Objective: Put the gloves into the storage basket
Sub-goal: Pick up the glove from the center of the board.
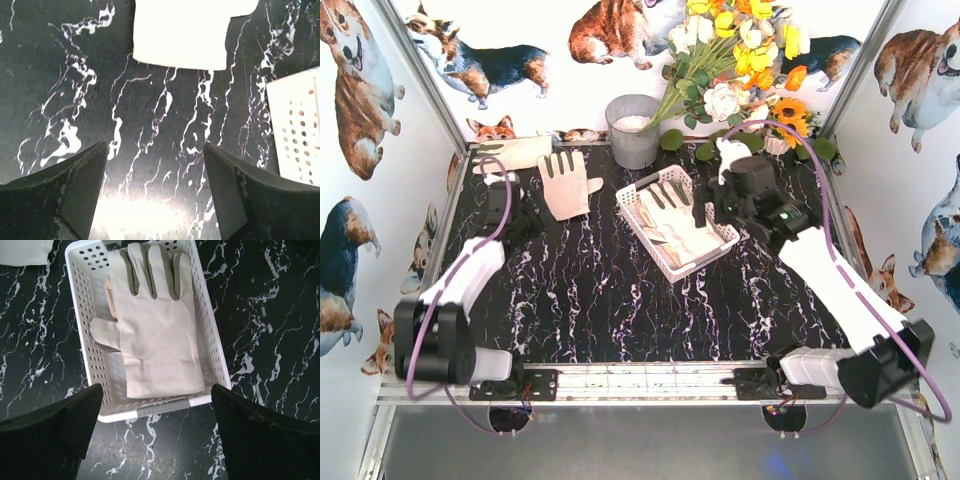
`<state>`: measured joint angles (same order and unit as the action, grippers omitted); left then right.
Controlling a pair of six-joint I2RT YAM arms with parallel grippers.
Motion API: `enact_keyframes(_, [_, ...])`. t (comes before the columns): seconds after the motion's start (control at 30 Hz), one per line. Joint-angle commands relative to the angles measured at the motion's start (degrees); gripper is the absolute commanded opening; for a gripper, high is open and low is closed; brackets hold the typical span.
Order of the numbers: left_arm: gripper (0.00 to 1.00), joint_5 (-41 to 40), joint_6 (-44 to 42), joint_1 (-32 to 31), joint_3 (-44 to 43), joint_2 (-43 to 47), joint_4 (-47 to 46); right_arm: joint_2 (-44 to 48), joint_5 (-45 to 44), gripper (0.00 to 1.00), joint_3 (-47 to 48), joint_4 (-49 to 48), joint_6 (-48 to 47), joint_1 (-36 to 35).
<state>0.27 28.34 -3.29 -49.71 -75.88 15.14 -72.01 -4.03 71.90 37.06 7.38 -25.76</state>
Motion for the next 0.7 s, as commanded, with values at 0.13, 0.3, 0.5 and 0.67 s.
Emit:
enact_keyframes(0.13, [0.58, -0.88, 2.66, 0.65, -7.97, -15.29, -9.54, 7.56, 4.98, 0.92, -5.16, -1.75, 4.91, 2.49])
enact_keyframes(0.3, [0.54, -2.94, 2.46, 0.69, -12.26, -23.63, -11.27, 10.52, 6.44, 0.91, -6.3, -0.51, 5.96, 2.64])
enact_keyframes(0.5, [0.52, -3.3, 3.44, 0.93, -14.24, -30.14, -13.4, 12.01, 6.43, 0.91, -8.4, 0.22, 6.49, 2.82])
enact_keyframes(0.67, [0.46, -1.68, 4.31, 1.85, -15.22, -33.77, -15.5, 12.2, 6.4, 0.9, -9.04, 1.54, 7.0, 2.91])
